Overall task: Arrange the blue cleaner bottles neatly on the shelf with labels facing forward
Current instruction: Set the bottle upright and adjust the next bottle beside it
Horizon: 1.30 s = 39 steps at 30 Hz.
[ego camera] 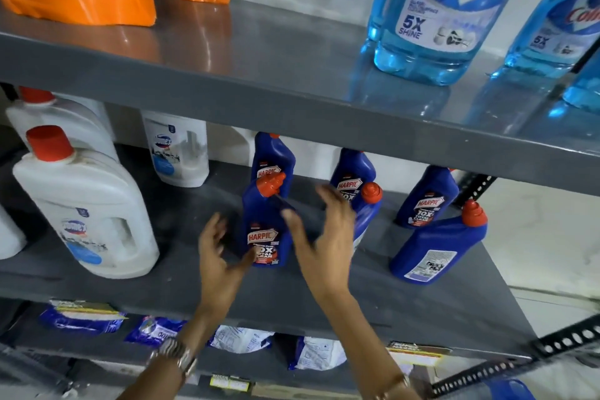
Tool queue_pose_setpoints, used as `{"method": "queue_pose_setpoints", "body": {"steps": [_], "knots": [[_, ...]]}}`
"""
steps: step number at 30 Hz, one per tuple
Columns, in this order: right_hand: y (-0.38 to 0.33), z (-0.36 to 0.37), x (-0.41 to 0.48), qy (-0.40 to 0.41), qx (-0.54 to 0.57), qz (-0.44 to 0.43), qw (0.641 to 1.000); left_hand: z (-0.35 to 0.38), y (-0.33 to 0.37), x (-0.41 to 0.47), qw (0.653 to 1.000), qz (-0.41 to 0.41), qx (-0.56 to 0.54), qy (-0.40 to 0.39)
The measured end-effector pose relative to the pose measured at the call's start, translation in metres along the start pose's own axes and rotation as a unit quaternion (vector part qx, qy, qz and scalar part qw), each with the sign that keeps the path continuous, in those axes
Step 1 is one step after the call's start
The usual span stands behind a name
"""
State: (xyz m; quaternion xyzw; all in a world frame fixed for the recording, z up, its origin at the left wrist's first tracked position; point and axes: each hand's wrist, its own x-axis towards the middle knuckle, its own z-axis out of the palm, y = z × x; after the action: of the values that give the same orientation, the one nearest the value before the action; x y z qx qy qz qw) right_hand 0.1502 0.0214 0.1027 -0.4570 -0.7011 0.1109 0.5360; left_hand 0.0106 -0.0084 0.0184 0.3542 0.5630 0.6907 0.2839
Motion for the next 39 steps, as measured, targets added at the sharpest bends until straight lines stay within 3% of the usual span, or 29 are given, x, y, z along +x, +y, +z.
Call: {"method": "queue_pose_setpoints", "body": {"steps": [2, 4, 7, 10, 13, 16, 20, 23, 26, 33, 35, 39], "knots": [[0.02, -0.03, 0.001, 0.097, 0.024, 0.005, 0.995, 0.014, 0.007, -0.018, 0.996, 0.073, -0.004, 0.047], [0.045, -0.055, 0.011, 0.119, 0.065, 0.084, 0.987, 0.036, 0.012, -0.035, 0.993, 0.115, 0.009, -0.019], [0.076, -0.074, 0.032, 0.022, 0.143, 0.21, 0.967, 0.078, 0.013, -0.052, 0.986, 0.073, 0.005, -0.153], [0.094, -0.08, 0.046, -0.127, 0.228, 0.245, 0.934, 0.114, 0.002, -0.05, 0.98, 0.027, -0.005, -0.197], [0.097, -0.081, 0.051, -0.215, 0.251, 0.243, 0.912, 0.134, -0.009, -0.042, 0.985, -0.009, 0.031, -0.169], [0.097, -0.083, 0.052, -0.218, 0.241, 0.254, 0.911, 0.141, -0.018, -0.039, 0.991, -0.011, 0.042, -0.124], [0.092, -0.093, 0.053, -0.201, 0.211, 0.237, 0.927, 0.14, -0.013, -0.034, 0.988, 0.007, 0.037, -0.148], [0.084, -0.104, 0.058, -0.173, 0.213, 0.196, 0.941, 0.137, 0.005, -0.028, 0.981, 0.032, 0.02, -0.189], [0.076, -0.114, 0.068, -0.156, 0.231, 0.173, 0.945, 0.131, 0.026, -0.018, 0.967, 0.008, -0.011, -0.255], [0.073, -0.125, 0.075, -0.211, 0.167, 0.153, 0.951, 0.12, 0.041, -0.011, 0.914, -0.07, -0.061, -0.395], [0.071, -0.123, 0.071, -0.18, 0.131, 0.146, 0.964, 0.12, 0.038, -0.015, 0.917, -0.074, -0.071, -0.386], [0.064, -0.119, 0.065, -0.06, 0.037, 0.2, 0.977, 0.134, 0.031, -0.043, 0.971, -0.018, -0.08, -0.223]]}}
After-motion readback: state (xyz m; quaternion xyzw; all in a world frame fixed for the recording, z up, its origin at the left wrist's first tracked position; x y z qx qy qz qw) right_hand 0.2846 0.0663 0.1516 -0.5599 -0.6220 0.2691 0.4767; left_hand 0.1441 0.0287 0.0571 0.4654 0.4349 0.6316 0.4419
